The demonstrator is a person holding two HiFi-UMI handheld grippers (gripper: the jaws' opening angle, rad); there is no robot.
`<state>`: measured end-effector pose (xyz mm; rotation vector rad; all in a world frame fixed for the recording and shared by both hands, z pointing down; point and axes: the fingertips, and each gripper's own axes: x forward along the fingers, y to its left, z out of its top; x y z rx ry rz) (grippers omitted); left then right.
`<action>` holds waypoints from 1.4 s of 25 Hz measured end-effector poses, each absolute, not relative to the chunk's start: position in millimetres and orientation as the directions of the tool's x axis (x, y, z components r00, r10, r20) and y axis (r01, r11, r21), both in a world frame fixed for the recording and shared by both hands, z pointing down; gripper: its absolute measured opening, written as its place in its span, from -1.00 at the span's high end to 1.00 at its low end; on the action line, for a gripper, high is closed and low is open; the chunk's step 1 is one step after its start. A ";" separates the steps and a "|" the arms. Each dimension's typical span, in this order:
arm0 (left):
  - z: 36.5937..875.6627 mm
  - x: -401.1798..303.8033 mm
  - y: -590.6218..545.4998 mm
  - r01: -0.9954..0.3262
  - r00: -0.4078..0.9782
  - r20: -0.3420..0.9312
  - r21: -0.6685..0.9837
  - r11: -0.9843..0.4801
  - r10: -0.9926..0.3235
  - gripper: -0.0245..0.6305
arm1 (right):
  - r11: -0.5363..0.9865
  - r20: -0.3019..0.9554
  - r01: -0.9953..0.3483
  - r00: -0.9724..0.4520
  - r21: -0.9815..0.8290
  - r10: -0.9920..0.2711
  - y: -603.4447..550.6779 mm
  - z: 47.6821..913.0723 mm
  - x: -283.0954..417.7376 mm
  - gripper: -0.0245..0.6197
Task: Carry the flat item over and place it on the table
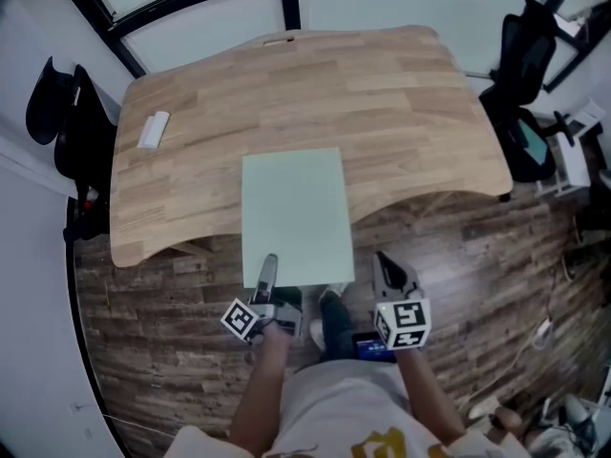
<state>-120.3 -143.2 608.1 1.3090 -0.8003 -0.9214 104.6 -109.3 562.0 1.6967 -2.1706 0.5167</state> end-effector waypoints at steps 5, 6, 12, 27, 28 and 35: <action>616.1 -119.4 -144.1 0.104 0.430 -0.006 0.994 0.043 -0.903 0.04 | 0.226 0.492 -0.971 -0.232 -0.073 -0.839 -113.8 569.6 105.4 0.93; 617.1 -119.3 -144.2 0.100 0.430 -0.003 0.994 0.045 -0.903 0.04 | 0.228 0.491 -0.971 -0.233 -0.072 -0.839 -115.1 569.9 104.8 0.93; 623.1 -119.3 -145.0 0.089 0.431 0.005 0.995 0.048 -0.902 0.04 | 0.243 0.498 -0.967 -0.245 -0.071 -0.832 -117.9 573.1 101.2 0.93; 638.7 -114.1 -147.7 0.102 0.392 0.023 0.992 0.068 -0.920 0.04 | 0.232 0.520 -0.969 -0.239 -0.080 -0.820 -121.1 585.2 106.9 0.93; 639.5 -113.9 -148.0 0.100 0.389 0.023 0.993 0.067 -0.921 0.04 | 0.234 0.521 -0.969 -0.240 -0.078 -0.819 -121.7 585.4 107.2 0.93; 647.0 -113.2 -153.0 0.090 0.368 0.038 0.993 0.077 -0.929 0.04 | 0.225 0.540 -0.971 -0.230 -0.076 -0.809 -124.7 593.3 108.6 0.93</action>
